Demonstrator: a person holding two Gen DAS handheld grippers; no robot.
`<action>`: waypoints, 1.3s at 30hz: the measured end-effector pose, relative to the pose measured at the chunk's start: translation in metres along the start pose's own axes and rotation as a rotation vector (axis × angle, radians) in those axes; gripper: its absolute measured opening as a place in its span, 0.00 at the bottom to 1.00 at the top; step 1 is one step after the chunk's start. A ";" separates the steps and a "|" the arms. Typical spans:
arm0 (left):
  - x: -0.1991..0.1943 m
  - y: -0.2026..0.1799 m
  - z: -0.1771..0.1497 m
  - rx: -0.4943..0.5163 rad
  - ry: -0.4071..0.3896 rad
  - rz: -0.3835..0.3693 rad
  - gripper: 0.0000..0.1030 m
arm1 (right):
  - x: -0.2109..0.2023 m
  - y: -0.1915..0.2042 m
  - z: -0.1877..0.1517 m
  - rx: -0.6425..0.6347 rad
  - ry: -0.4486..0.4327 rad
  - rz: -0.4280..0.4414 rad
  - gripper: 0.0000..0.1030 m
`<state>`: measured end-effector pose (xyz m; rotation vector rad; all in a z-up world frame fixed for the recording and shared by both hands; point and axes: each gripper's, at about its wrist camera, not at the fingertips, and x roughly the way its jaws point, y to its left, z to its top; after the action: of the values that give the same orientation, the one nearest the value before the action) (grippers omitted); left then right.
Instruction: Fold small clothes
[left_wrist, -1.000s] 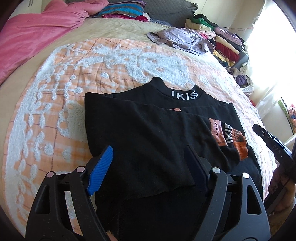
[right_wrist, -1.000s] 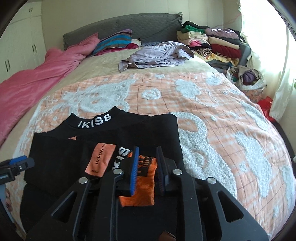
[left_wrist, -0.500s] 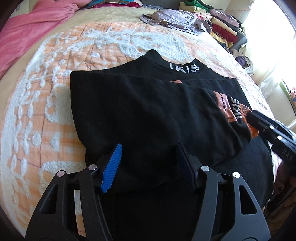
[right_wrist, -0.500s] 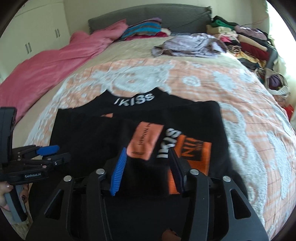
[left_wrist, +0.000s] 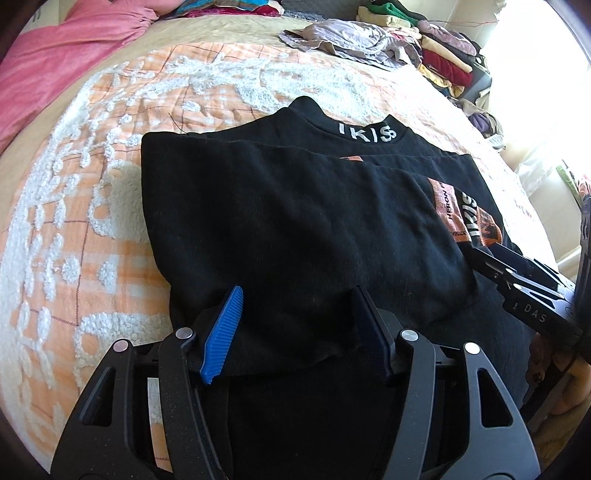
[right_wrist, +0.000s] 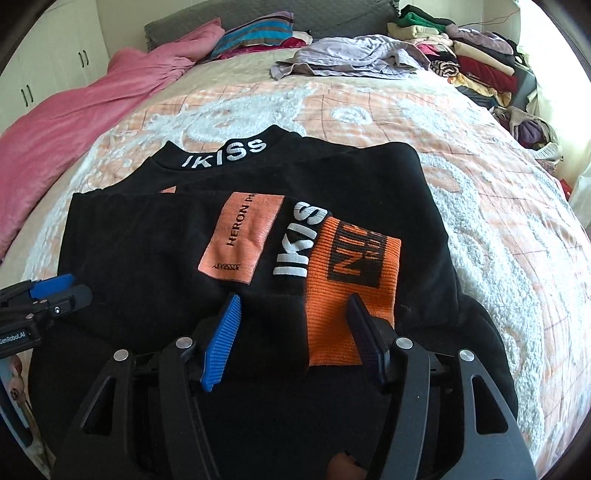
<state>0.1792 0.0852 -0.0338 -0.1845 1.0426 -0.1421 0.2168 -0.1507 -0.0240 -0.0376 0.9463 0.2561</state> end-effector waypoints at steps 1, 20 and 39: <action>0.000 0.000 0.000 0.000 -0.001 0.001 0.52 | -0.002 -0.001 0.000 0.010 -0.004 0.005 0.60; -0.010 -0.005 -0.002 -0.010 -0.014 -0.032 0.69 | -0.040 -0.008 -0.010 0.123 -0.083 0.074 0.95; -0.044 -0.006 -0.005 -0.027 -0.071 -0.022 0.91 | -0.069 -0.007 -0.012 0.126 -0.145 0.081 0.96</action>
<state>0.1527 0.0878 0.0023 -0.2240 0.9723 -0.1399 0.1702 -0.1727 0.0241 0.1335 0.8186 0.2698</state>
